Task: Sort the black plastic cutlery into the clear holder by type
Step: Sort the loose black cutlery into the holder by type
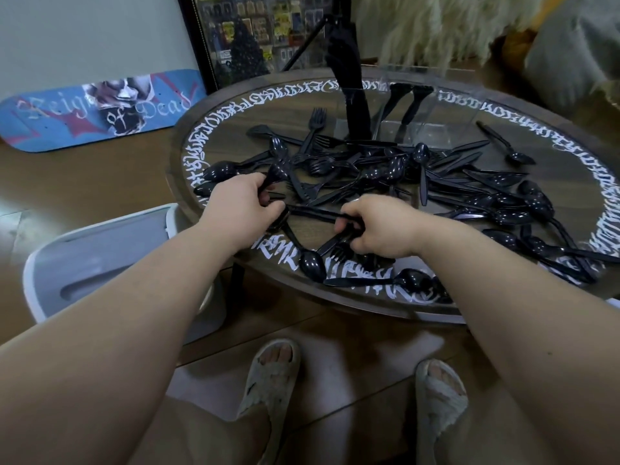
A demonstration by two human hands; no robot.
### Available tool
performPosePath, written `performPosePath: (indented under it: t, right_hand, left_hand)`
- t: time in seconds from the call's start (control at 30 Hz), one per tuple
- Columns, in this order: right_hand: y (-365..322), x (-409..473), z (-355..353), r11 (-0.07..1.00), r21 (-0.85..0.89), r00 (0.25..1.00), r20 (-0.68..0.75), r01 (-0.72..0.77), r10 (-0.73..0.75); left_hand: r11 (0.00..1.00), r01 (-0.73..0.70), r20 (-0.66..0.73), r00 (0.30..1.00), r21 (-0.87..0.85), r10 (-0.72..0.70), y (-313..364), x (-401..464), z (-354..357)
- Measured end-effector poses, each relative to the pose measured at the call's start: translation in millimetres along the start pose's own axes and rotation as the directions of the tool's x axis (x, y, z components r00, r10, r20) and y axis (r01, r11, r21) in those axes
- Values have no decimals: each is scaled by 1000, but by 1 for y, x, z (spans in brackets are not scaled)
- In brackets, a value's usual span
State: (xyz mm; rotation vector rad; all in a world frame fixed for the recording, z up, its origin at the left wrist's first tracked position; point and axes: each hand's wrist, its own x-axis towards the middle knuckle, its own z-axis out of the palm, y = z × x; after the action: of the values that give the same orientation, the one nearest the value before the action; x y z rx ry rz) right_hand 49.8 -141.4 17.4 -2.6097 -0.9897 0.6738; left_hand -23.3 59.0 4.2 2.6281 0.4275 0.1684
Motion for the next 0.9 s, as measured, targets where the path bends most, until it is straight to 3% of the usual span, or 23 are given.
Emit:
performPosePath:
  t: [0.13,0.27,0.37,0.5,0.73,0.9]
  right_hand:
    - [1,1,7,993,-118,998,-67,2,-10]
    - [2,2,10,991,-130,989,-144,18,-37]
    - [4,-1,7,993,-111,991,-125,36,-49]
    - [8,-3,5,992,-129,997,-73,11,-21]
    - [10,2,12,991,-135,997,-75,1,-12]
    - [9,-3,7,999,-2,998,-35,46,-46]
  left_hand:
    - [999,-2,31,1000,-34,3,11,-4,0]
    - [999,-21,61,998,-37,23,18,-5,1]
    - [999,-52,68,996,-1,52,19,-6,3]
    - [995,-23,80,996,-99,31,17,-8,3]
    - [999,-26,49,998,-26,27,28,-9,-2]
    - [998,-19,55,998,63,15,22,-6,-1]
